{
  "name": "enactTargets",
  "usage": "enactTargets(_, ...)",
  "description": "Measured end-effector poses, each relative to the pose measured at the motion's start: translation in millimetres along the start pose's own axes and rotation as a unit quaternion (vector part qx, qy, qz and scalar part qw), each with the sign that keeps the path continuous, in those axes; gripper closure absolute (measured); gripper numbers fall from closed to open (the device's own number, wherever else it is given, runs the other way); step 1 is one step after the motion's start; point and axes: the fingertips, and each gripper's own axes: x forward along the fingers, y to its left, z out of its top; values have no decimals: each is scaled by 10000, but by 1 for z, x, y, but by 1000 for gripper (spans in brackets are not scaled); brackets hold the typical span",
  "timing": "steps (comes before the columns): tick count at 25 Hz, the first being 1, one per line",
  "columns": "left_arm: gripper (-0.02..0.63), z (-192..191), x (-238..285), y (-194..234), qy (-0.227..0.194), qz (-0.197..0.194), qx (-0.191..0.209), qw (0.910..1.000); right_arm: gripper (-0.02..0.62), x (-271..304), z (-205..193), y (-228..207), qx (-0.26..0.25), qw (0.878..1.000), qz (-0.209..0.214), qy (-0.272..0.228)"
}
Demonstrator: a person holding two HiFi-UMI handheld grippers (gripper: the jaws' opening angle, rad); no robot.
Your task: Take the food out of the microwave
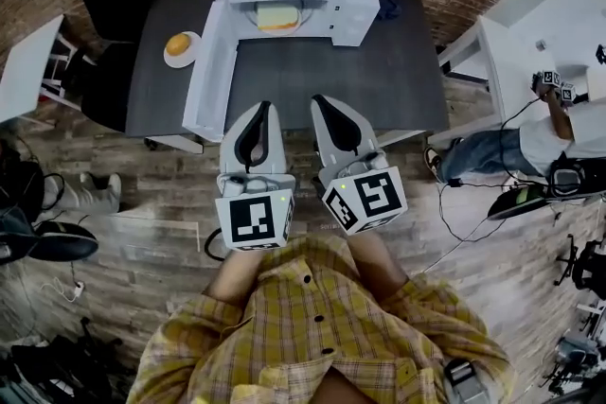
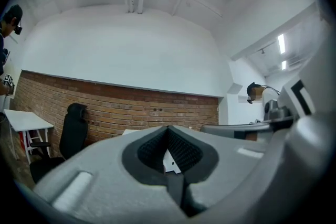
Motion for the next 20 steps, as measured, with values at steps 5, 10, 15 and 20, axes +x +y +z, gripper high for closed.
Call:
enactTargets(5,606,-1,36,29,57,-217,-62,9997,592,40,-3,-9,-27,9996,-293,30)
enactTargets(10,606,9,65,55,-28,-397,-118,9991,592,77,3,-12,-49,9988,-481,1)
enactTargets(15,606,7,86,74,-13,-513,-195,9985,592,105,-4,-14,-51,9982,-592,75)
enactTargets(20,606,6,100,83,-41,-589,-156,9981,592,120,-6,-20,-71,9973,-710,144)
